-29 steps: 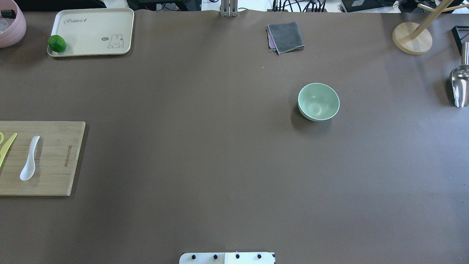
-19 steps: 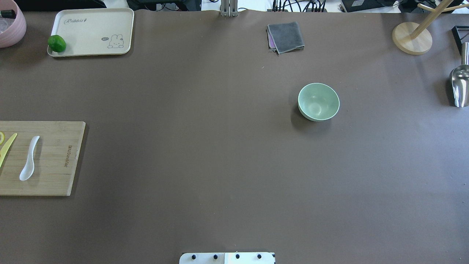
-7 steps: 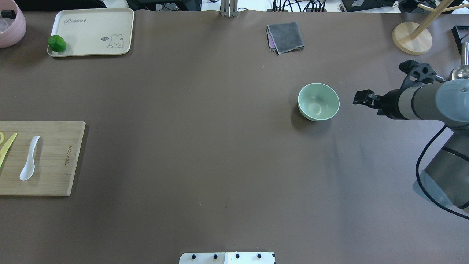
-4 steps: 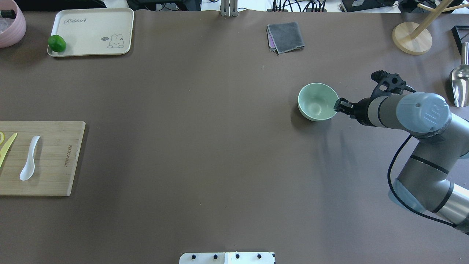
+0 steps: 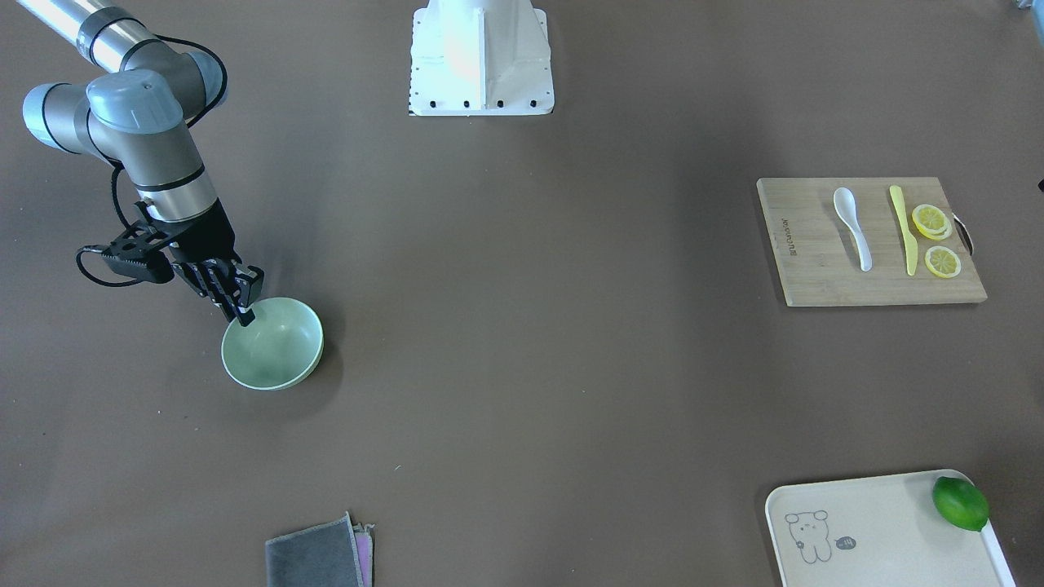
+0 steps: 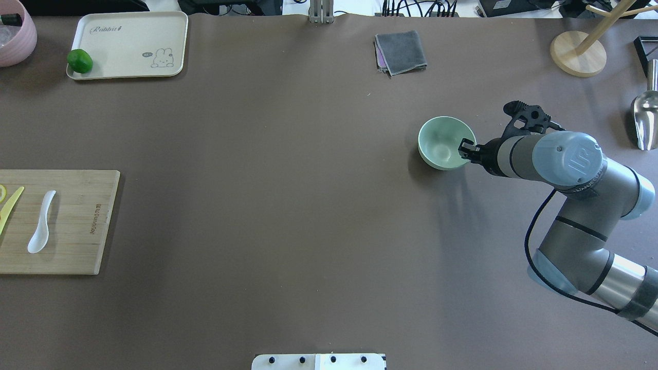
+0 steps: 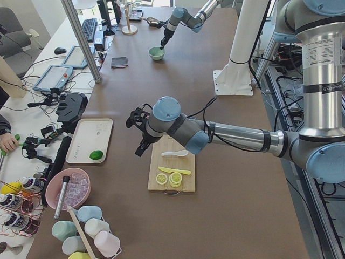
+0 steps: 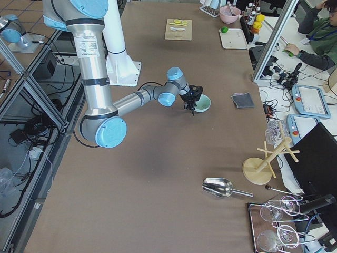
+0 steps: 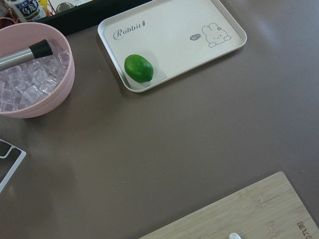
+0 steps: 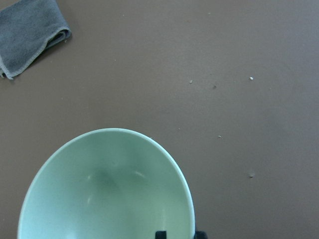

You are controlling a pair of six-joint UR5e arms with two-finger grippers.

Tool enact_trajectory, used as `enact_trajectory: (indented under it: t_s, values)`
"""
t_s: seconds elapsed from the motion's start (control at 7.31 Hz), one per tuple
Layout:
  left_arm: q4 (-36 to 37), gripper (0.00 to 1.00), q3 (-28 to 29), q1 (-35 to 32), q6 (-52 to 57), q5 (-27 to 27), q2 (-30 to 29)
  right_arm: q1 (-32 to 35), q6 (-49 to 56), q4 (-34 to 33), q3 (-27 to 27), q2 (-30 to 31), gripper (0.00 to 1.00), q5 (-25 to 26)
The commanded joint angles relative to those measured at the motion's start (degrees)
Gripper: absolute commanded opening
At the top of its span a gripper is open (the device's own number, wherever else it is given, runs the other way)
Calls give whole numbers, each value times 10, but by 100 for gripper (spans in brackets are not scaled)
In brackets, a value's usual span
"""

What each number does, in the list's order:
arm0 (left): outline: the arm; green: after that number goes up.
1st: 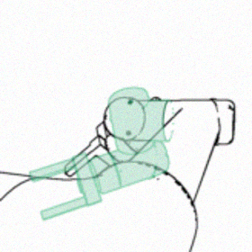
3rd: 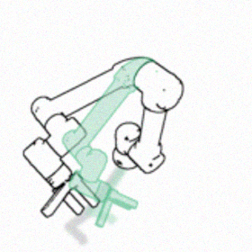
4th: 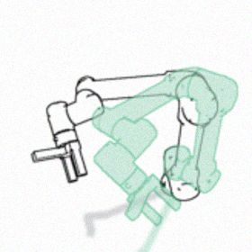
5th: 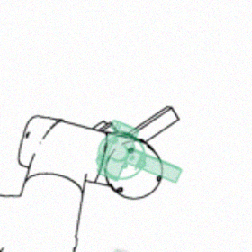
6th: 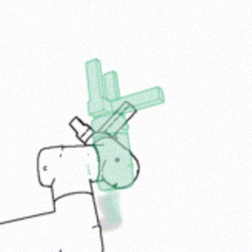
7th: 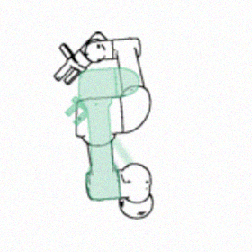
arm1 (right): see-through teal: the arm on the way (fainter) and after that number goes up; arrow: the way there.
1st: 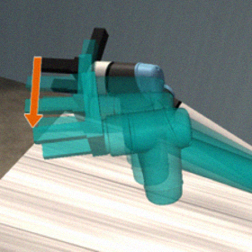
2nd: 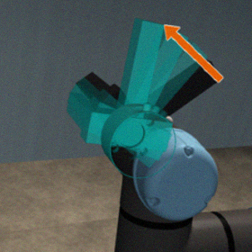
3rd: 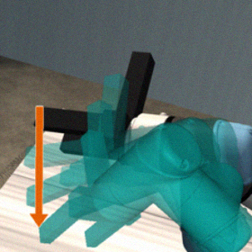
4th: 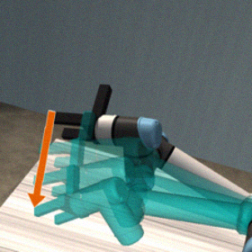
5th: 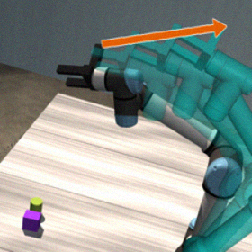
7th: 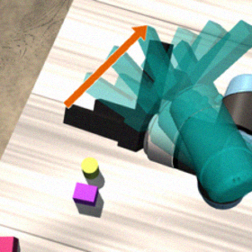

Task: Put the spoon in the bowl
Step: 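Reach the right gripper to the pale green bowl and grip its rim, then slide the pale green bowl with the right gripper toward the table center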

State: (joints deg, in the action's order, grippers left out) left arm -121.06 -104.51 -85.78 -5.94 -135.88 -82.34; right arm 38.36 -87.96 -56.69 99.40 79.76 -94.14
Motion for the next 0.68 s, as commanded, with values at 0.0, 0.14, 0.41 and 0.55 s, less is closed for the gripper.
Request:
enact_trajectory:
  t_s: [0.0,0.14,0.41,0.55]
  values:
    - [-8,99,7,0,0,0,0,-3,-1,-2,-1,-1,0,4]
    - [-8,99,7,0,0,0,0,-3,-1,-18,11,-7,0,4]
    - [-8,99,7,0,0,0,1,-6,-24,-205,90,-75,0,3]
    - [-8,99,7,0,0,0,1,-28,-68,-278,98,-125,0,4]
